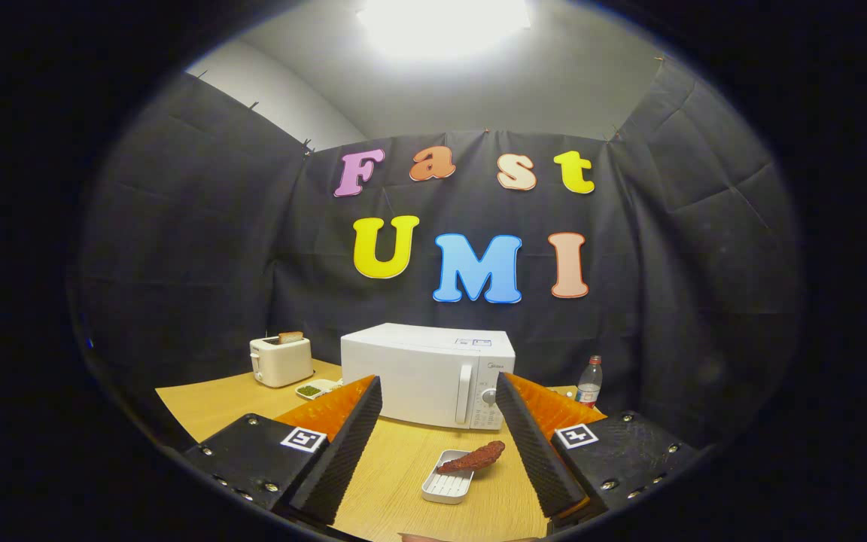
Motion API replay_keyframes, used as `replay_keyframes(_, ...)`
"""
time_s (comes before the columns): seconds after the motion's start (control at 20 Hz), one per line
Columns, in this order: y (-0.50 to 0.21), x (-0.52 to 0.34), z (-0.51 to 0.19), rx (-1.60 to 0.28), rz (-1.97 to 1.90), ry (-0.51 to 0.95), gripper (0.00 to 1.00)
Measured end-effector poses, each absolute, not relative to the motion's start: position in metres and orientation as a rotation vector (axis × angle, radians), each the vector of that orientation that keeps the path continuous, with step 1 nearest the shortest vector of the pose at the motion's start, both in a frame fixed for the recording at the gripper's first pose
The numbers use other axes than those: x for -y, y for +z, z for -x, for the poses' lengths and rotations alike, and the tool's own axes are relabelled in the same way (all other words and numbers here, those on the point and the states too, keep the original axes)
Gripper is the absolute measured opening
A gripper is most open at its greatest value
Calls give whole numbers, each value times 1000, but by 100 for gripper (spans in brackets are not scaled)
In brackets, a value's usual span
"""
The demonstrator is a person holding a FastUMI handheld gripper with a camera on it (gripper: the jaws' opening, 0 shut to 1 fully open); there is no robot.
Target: Open the microwave, put the food inside, and close the microwave door.
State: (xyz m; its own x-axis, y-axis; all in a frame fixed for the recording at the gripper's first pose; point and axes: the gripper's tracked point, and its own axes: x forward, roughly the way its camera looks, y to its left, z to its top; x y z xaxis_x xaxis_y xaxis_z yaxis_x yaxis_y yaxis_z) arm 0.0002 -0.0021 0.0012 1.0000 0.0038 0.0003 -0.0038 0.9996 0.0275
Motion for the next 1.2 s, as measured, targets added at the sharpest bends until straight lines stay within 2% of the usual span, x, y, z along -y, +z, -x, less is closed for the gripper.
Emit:
replay_keyframes(0.75, -13, 3, -15, -22, -38, -2, 95)
replay_keyframes(1.2, -31, 8, -52, -20, -66, -23, 95)
